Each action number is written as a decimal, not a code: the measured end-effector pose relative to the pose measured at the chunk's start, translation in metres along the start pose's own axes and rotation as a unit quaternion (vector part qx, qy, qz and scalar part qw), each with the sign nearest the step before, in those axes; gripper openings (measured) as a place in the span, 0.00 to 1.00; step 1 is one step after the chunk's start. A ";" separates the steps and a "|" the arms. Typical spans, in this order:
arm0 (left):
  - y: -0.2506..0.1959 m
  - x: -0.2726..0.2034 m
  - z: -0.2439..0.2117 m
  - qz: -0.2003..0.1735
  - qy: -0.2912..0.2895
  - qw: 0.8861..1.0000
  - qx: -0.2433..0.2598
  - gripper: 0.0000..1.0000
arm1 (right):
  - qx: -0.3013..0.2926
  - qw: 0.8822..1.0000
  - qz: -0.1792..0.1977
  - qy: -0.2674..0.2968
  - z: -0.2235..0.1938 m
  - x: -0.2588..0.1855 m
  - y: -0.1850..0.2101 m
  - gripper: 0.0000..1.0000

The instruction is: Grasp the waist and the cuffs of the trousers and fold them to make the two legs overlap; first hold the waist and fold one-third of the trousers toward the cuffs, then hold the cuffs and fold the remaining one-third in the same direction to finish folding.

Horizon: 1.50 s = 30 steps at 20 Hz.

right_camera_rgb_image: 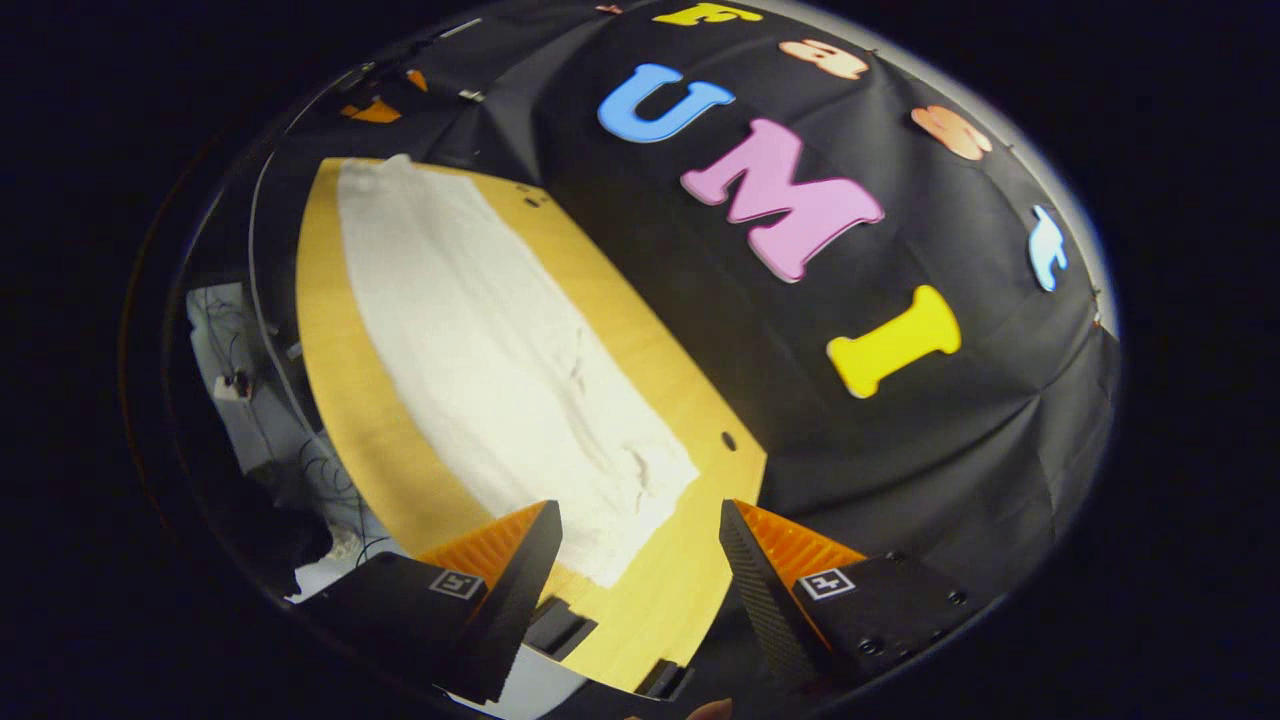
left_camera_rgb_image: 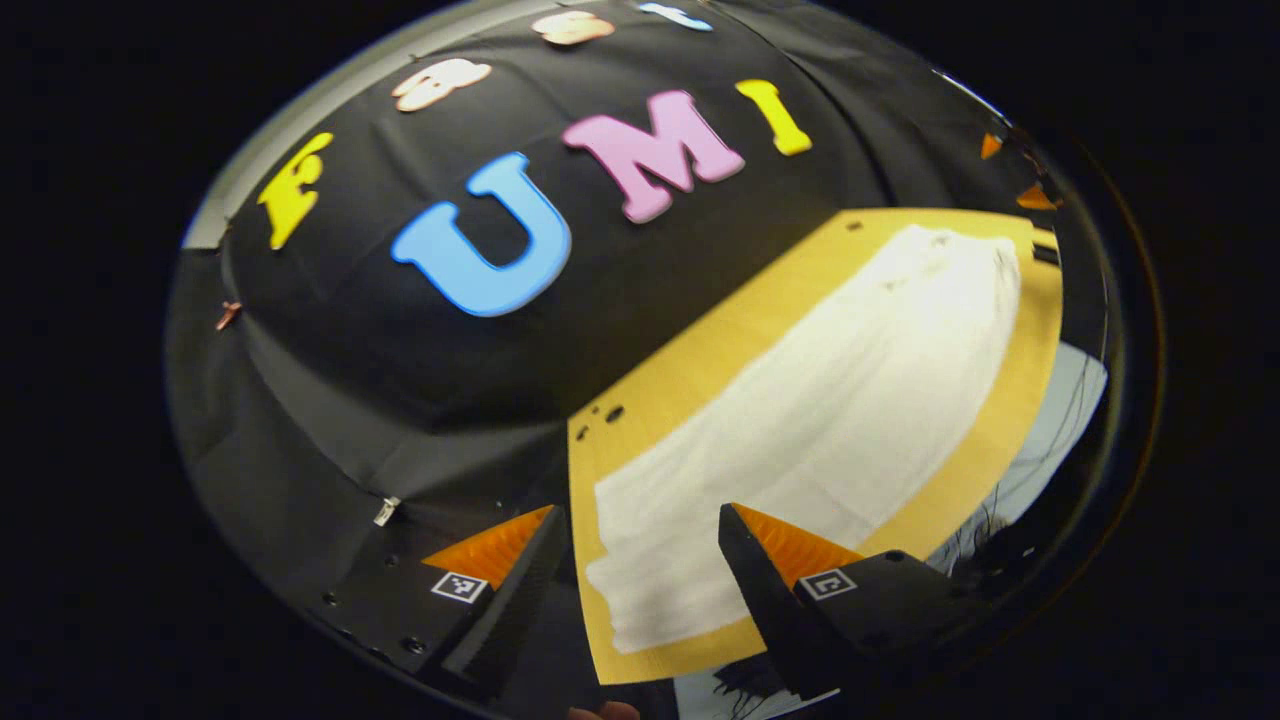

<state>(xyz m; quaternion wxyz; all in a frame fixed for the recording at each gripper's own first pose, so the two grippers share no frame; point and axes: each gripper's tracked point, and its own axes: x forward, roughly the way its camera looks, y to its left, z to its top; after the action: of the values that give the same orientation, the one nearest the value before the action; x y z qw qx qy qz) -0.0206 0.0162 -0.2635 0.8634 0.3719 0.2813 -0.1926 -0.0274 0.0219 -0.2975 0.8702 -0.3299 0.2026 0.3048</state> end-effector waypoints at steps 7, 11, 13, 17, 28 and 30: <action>-0.043 0.063 -0.102 -0.075 0.090 0.975 0.188 0.96 | -0.076 0.993 0.064 0.060 -0.055 0.053 0.049 0.96; -0.053 0.073 -0.136 -0.124 0.106 0.955 0.249 0.97 | -0.113 0.988 0.075 0.074 -0.066 0.067 0.065 0.96; -0.056 0.073 -0.155 -0.152 0.118 0.940 0.281 0.97 | -0.134 0.984 0.086 0.075 -0.068 0.072 0.073 0.96; -0.037 0.103 -0.157 -0.144 0.122 0.922 0.337 0.94 | -0.159 0.980 0.087 0.077 -0.069 0.087 0.071 0.96; -0.035 0.161 -0.154 -0.141 0.169 0.911 0.350 0.06 | -0.208 0.960 0.132 0.134 -0.091 0.130 0.060 0.67; -0.037 0.162 -0.155 -0.156 0.171 0.917 0.324 0.06 | -0.247 0.948 0.138 0.148 -0.098 0.131 0.065 0.29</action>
<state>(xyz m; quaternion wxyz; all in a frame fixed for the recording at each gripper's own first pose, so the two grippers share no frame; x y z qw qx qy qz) 0.0308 0.0886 -0.4731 0.5936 0.6099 0.4014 -0.3385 0.0108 0.0445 -0.4682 0.6714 -0.5443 0.2909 0.4104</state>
